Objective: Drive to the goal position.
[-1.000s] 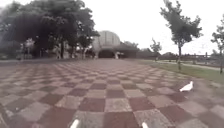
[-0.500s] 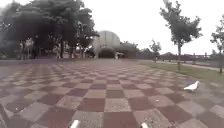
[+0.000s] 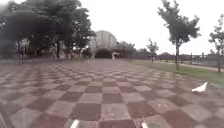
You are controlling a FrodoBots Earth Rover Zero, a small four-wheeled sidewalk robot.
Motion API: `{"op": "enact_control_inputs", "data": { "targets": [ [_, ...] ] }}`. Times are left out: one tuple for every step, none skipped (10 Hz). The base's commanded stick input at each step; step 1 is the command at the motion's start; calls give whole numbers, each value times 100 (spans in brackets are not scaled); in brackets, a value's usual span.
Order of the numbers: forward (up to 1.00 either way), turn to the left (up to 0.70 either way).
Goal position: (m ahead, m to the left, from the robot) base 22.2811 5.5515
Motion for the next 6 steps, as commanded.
{"op": "enact_control_inputs", "data": {
  "targets": [
    [0, -45],
    [0, -45],
    [0, -45],
    [0, -45],
    [0, -45],
    [0, -45]
  ]
}}
